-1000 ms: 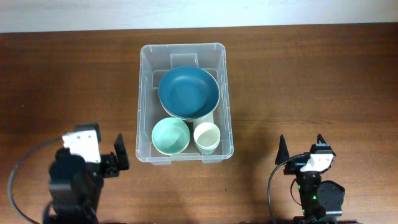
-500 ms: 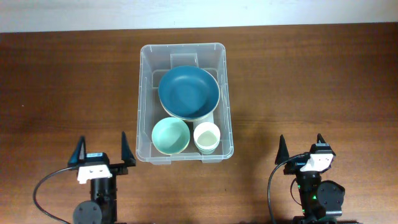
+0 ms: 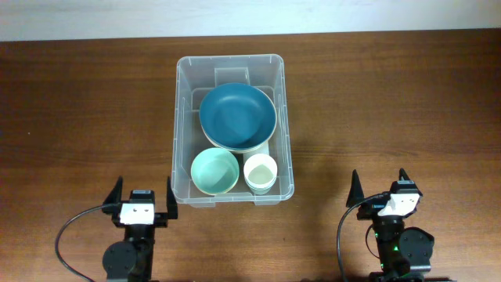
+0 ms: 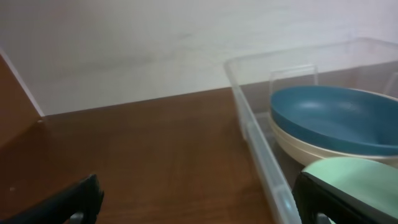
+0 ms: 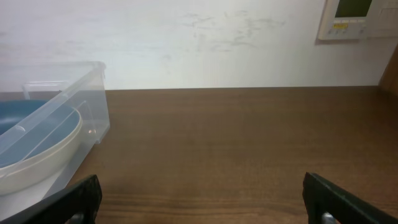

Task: Pack container

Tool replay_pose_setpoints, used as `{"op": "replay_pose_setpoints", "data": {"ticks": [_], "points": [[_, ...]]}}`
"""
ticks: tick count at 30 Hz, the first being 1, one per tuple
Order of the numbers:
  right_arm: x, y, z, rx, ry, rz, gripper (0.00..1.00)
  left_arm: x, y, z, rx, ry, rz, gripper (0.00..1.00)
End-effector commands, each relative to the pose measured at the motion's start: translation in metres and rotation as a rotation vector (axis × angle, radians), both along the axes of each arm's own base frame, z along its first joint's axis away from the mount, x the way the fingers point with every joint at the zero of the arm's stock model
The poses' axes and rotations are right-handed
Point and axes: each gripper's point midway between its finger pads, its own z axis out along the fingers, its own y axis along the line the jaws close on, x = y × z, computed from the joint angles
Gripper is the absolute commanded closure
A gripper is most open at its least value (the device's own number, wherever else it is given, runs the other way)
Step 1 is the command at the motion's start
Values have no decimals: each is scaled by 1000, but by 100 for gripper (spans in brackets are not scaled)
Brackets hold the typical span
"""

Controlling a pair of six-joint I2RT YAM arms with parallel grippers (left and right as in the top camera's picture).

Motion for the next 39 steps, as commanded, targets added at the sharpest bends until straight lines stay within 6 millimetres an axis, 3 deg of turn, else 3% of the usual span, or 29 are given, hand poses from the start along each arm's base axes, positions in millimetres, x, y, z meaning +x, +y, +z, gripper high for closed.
{"op": "replay_pose_setpoints", "data": {"ticks": [1, 39], "points": [[0, 1, -1, -6, 1, 7, 1, 0, -9, -6, -44, 15, -52, 0], [0, 1, -1, -6, 1, 7, 1, 0, -5, -6, -96, 16, -25, 0]]}}
